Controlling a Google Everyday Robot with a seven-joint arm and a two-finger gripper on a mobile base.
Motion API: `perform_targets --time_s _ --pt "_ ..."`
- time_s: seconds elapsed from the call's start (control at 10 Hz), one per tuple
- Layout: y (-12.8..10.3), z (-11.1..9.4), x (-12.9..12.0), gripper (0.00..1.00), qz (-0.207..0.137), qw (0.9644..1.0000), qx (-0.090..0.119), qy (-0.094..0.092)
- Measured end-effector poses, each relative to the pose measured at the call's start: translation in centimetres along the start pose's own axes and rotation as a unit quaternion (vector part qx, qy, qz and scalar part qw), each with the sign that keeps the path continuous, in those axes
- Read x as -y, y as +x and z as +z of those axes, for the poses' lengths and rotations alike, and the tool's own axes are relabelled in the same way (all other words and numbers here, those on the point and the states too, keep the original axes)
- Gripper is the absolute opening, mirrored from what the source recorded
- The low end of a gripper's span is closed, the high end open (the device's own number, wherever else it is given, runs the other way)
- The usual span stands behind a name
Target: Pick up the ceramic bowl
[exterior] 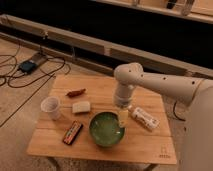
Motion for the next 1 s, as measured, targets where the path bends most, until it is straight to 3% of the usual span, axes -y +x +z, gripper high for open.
perform_targets --time_s 0.3,0.6,1.0 --pt "2.2 2.3 2.5 0.80 0.027 0.9993 -0.022 0.008" --pt "2.5 3.5 4.3 0.80 0.056 0.9978 -0.027 0.025" --pt "2.3 5.2 4.8 0.80 0.115 0.9919 -0.030 0.044"
